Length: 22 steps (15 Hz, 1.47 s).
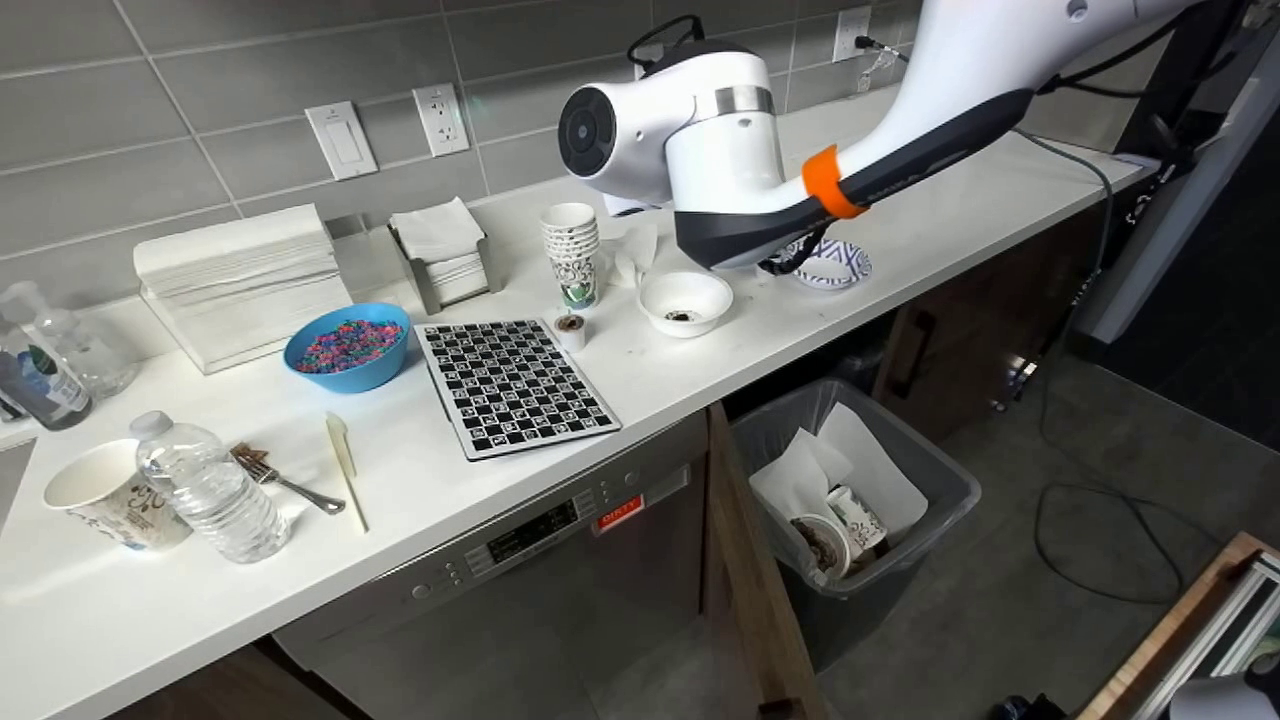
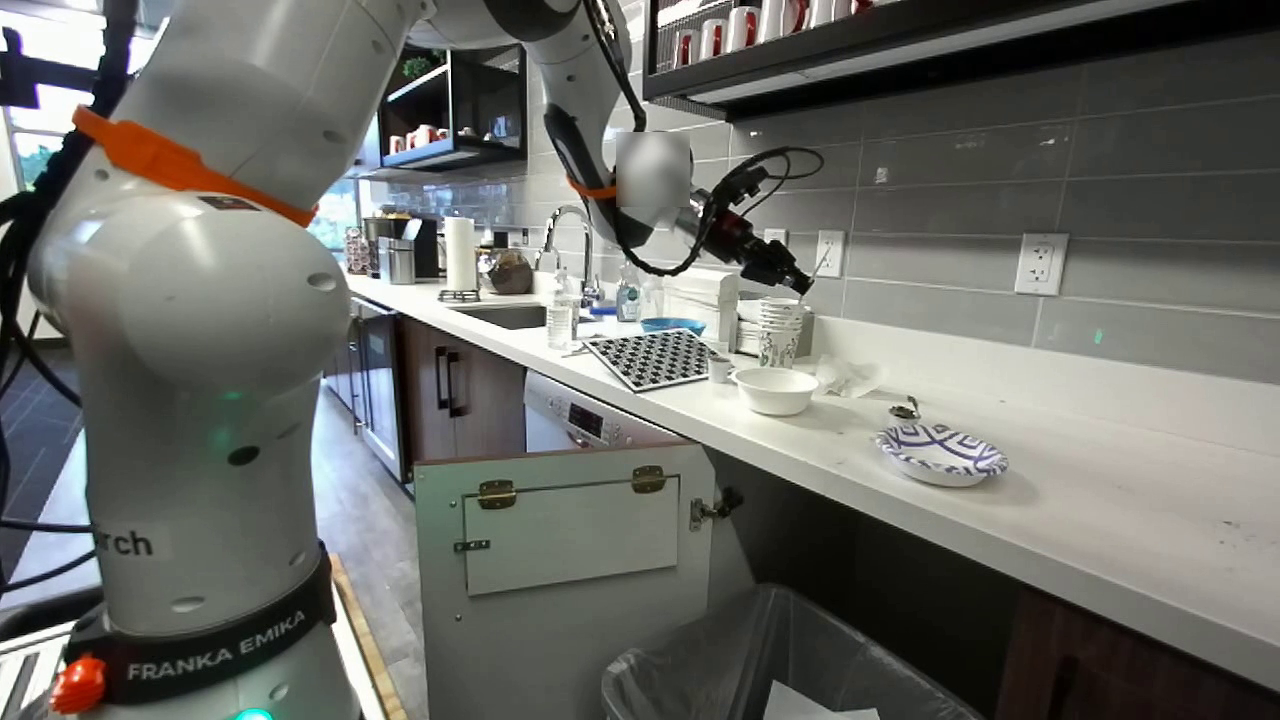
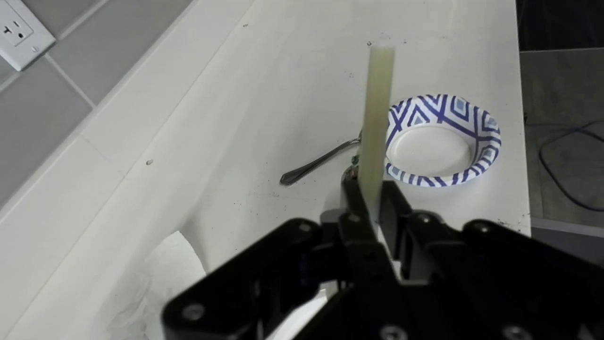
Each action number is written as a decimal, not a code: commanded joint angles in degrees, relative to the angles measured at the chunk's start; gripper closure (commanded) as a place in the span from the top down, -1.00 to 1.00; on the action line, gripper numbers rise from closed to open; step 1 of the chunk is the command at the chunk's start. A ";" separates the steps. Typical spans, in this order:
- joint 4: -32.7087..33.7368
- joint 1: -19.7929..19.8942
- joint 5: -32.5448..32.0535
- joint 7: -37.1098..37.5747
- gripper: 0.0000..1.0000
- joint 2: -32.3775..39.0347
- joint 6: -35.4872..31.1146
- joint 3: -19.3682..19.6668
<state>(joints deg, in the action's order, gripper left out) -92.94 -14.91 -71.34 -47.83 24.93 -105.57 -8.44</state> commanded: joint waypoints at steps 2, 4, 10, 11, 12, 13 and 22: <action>2.95 -1.52 -5.02 -2.52 -0.93 2.47 4.53 0.03; 4.02 -1.87 -6.45 -2.56 -0.93 3.36 5.65 0.06; 7.61 -3.03 -10.21 -1.42 -0.93 6.44 9.37 0.56; 8.09 -3.21 -10.93 -1.51 -0.93 6.89 10.03 0.61; 8.81 -3.33 -11.71 -1.60 -0.93 7.52 10.52 0.69; 8.99 -3.20 -12.60 -1.57 -0.93 7.84 10.21 0.69; 8.86 -3.67 -13.19 -4.85 -0.93 8.10 10.25 0.14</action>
<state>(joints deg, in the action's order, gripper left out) -85.12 -17.49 -82.82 -50.06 31.78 -96.95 -8.23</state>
